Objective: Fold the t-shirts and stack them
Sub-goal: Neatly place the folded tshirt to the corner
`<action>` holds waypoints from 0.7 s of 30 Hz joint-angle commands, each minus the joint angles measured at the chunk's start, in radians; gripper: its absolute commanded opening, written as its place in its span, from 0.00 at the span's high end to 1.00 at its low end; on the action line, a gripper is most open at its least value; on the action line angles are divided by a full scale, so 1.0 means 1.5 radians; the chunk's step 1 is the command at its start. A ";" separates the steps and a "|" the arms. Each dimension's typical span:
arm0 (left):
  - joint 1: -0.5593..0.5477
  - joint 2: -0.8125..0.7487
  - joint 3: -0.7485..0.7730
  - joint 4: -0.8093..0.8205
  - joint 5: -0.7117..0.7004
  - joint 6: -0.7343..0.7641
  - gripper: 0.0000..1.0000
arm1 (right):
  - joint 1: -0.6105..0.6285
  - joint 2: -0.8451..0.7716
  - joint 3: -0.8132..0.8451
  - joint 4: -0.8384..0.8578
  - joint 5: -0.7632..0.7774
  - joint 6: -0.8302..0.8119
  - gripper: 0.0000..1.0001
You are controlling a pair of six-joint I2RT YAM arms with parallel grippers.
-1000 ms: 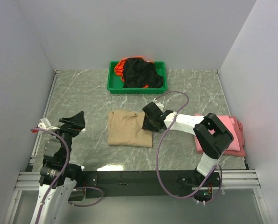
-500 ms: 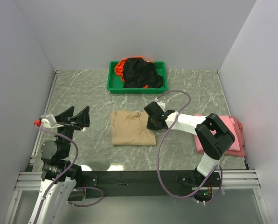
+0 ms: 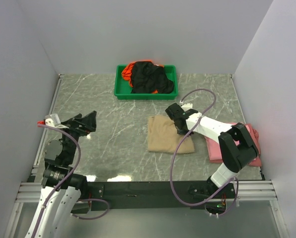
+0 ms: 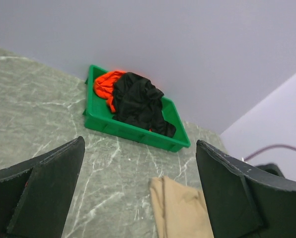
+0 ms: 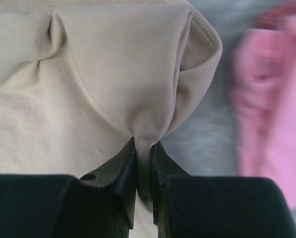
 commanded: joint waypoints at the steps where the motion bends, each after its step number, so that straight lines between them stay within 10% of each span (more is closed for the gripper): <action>1: 0.004 -0.016 0.038 -0.042 -0.085 -0.063 0.01 | -0.020 -0.037 0.031 -0.121 0.122 -0.040 1.00; 21: 0.004 0.007 0.030 -0.047 -0.120 -0.069 0.01 | -0.066 -0.196 0.067 -0.215 0.272 -0.291 1.00</action>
